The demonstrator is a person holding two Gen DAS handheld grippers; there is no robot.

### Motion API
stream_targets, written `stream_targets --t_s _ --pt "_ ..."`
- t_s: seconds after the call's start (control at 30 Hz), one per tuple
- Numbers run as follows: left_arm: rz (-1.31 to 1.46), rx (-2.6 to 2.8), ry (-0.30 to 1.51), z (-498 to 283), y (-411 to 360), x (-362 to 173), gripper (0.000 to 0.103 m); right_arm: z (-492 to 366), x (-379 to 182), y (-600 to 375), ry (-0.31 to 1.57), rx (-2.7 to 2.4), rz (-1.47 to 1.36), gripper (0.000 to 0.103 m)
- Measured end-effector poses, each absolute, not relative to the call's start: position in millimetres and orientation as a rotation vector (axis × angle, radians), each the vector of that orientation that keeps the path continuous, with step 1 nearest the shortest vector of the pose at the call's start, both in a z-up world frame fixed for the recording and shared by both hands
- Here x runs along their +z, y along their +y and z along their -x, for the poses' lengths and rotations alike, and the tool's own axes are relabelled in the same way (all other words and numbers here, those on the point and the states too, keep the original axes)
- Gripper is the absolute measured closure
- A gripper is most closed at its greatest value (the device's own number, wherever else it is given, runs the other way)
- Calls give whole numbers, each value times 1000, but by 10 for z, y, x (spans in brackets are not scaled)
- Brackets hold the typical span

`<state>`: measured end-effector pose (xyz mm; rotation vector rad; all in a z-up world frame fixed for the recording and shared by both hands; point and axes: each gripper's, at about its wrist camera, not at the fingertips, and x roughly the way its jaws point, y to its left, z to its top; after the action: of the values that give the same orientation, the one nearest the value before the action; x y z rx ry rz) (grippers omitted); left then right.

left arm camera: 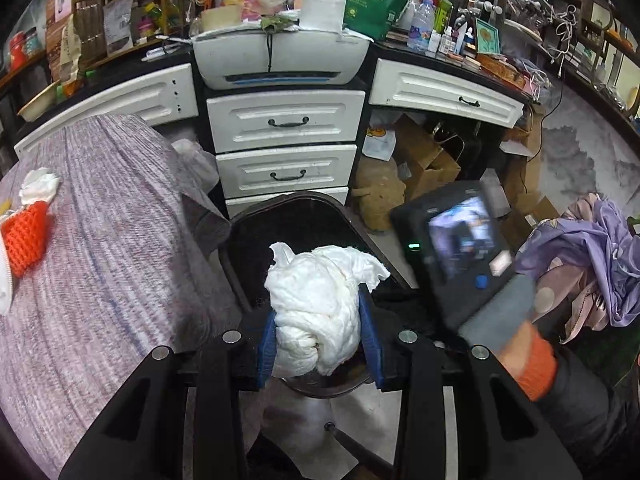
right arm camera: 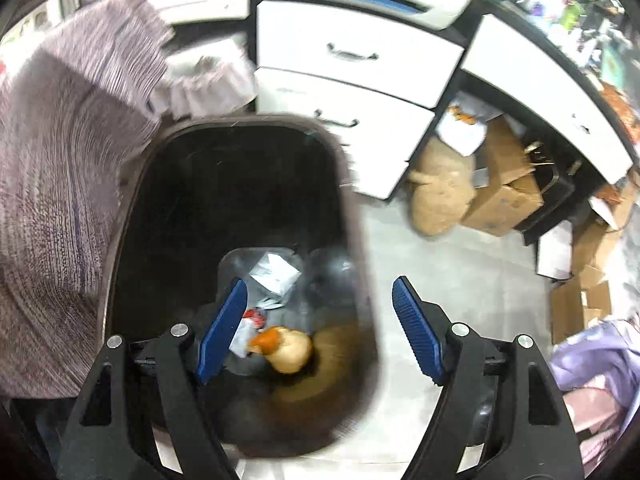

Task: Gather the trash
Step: 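Carry tissue and carton to the black bin and release both inside, then move both tools back over the table toward the yogurt cup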

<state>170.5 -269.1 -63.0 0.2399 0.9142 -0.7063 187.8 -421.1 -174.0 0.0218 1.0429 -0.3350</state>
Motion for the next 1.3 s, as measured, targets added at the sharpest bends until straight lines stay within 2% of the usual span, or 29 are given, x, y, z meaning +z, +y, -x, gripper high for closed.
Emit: stream_targets --t_s 0.47,0.6,0.7,0.77,0.83,1.1,1.3 --pt "-325 -700 1090 -1994 -3255 -1281 67 -1023 -1508 -4958 936 -534 -202 28" --pt "-353 -687 1116 -2051 -3375 -1443 63 -850 -1542 -5048 933 -556 -245 28" --pt "-371 -667 1128 -2075 -3446 -1527 47 -780 -1577 -5077 939 -569 -262 28" --pt "-374 -671 1119 -2084 -3465 -1547 27 -759 -1586 -5078 939 -569 -265 28" --pt "-377 -675 1110 -2071 -3471 -1556 18 -747 -1579 -5074 934 -569 -269 28" --pt "-340 -722 1106 -1982 -3367 -1418 11 -772 -1435 -5011 887 -554 -272 28" --pt "-304 -751 1003 -1817 -3150 -1055 7 -828 -1353 -4893 866 -527 -274 28"
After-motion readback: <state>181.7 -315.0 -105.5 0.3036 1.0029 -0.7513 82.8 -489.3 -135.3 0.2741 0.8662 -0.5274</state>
